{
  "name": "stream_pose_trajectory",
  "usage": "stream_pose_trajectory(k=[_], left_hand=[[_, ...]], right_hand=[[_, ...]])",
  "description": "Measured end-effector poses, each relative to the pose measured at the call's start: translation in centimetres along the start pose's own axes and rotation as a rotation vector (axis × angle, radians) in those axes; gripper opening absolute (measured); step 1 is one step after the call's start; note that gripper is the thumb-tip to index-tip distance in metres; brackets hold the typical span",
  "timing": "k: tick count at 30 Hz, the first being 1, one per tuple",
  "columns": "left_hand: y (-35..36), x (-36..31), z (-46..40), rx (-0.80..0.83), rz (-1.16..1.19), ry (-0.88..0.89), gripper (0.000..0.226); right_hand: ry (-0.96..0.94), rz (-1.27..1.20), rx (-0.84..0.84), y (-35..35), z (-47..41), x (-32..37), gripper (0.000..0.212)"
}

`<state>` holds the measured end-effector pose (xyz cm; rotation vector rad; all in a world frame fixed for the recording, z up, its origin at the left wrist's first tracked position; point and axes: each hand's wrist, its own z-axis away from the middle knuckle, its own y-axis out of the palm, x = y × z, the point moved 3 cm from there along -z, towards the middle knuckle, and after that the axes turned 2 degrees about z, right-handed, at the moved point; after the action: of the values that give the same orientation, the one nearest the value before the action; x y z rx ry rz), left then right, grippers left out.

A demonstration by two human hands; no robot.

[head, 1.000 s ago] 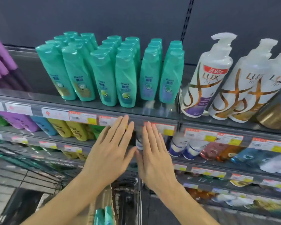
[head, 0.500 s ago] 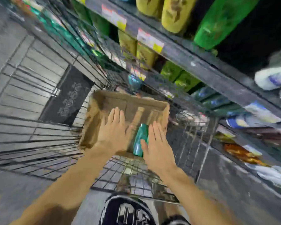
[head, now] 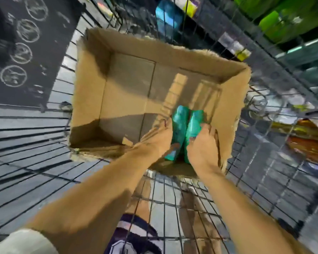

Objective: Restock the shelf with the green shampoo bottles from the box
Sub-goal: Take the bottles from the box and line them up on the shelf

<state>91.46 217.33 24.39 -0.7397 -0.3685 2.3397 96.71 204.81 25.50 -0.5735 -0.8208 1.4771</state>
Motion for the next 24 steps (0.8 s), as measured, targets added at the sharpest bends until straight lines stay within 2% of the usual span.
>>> stream_pose_trajectory(k=[4, 7, 13, 16, 18, 24], left_hand=[[-0.4, 0.2, 0.1, -0.065, 0.168, -0.031, 0.086], [-1.3, 0.6, 0.3, -0.085, 0.185, -0.083, 0.088], [-1.0, 0.4, 0.6, -0.047, 0.270, -0.145, 0.068], [-2.0, 0.7, 1.4, -0.182, 0.268, -0.180, 0.071], [-3.4, 0.8, 2.6, -0.259, 0.279, -0.211, 0.071], [-11.0, -3.2, 9.5, -0.516, 0.390, -0.054, 0.057]], right_hand=[[0.029, -0.068, 0.045, 0.3, -0.5, 0.4, 0.059], [0.106, -0.197, 0.091, 0.5, -1.1, 0.7, 0.064], [0.134, -0.355, 0.169, 0.9, -1.4, 0.3, 0.059], [0.037, -0.421, 0.156, -0.3, -0.8, 0.7, 0.057], [-0.063, -0.447, 0.088, -2.3, -0.2, 1.5, 0.056], [-0.321, -0.646, -0.092, -14.0, 3.8, 4.0, 0.062]])
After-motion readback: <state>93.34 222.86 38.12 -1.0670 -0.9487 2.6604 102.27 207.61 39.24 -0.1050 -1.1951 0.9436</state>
